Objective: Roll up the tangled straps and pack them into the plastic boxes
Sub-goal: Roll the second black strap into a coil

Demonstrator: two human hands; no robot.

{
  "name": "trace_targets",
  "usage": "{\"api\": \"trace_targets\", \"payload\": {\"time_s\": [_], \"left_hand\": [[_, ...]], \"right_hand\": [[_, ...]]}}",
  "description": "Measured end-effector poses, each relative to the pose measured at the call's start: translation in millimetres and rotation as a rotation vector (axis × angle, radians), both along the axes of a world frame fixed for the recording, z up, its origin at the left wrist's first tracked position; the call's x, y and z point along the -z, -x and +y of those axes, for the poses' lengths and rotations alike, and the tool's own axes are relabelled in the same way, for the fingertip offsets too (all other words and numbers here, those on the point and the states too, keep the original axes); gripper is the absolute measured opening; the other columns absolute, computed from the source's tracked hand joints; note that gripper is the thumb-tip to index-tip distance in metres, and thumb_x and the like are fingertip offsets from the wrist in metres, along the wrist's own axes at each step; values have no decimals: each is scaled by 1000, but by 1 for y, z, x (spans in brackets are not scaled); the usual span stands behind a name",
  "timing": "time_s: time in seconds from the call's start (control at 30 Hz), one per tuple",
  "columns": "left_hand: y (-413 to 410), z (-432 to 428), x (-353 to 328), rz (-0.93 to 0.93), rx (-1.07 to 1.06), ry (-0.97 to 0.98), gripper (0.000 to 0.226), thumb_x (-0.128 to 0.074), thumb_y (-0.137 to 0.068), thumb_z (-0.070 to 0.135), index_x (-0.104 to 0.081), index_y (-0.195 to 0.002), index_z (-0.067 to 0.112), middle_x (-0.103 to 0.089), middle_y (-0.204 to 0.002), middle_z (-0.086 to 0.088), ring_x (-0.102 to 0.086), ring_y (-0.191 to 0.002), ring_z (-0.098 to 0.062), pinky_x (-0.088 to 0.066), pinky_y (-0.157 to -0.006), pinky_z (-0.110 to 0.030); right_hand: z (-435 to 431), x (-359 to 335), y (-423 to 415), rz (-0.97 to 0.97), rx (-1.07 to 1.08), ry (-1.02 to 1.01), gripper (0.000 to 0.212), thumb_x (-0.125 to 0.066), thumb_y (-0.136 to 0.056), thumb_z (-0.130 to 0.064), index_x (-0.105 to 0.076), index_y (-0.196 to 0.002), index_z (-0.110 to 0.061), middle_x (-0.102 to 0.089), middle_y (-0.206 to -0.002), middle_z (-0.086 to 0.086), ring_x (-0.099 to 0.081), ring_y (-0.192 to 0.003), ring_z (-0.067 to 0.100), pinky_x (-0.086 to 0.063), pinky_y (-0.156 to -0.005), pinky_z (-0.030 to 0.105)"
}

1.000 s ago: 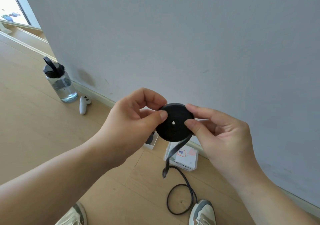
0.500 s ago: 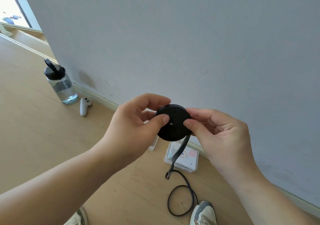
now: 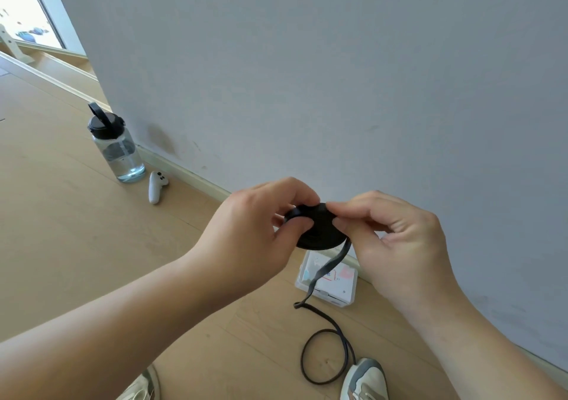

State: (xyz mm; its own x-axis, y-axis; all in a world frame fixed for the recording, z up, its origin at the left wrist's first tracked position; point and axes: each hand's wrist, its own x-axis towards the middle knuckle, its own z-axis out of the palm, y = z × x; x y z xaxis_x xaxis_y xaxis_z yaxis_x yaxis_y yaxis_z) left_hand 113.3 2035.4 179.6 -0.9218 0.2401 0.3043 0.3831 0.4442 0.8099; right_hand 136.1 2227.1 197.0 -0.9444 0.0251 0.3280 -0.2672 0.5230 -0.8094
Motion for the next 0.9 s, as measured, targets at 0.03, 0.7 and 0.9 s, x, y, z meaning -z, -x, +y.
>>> {"api": "trace_targets", "payload": {"time_s": [0.03, 0.7, 0.9], "left_hand": [[0, -1, -1, -77, -11, -54, 28, -74, -91, 8, -70, -105, 33, -71, -95, 25, -70, -89, -1, -56, -77, -16], [-4, -14, -10, -169, -30, -164, 31, -74, -92, 12, -71, -108, 38, -72, -94, 23, -74, -84, -4, -59, -74, -22], [-2, -13, -14, -319, -82, -442, 25, -73, -94, 9, -71, -102, 32, -76, -98, 10, -76, -84, -16, -64, -77, -46]], "right_hand": [[-1, -1, -1, -40, 29, 55, 32, -78, -83, 6, -82, -88, -26, -78, -81, -12, -74, -79, 6, -53, -71, 10], [-16, -9, -3, -88, 45, 171, 32, -81, -82, -2, -80, -88, -33, -80, -84, -16, -76, -83, 4, -59, -79, 15], [-15, -11, 0, -79, 88, 231, 27, -79, -86, -5, -80, -96, -30, -81, -91, -12, -78, -89, 12, -62, -87, 34]]}}
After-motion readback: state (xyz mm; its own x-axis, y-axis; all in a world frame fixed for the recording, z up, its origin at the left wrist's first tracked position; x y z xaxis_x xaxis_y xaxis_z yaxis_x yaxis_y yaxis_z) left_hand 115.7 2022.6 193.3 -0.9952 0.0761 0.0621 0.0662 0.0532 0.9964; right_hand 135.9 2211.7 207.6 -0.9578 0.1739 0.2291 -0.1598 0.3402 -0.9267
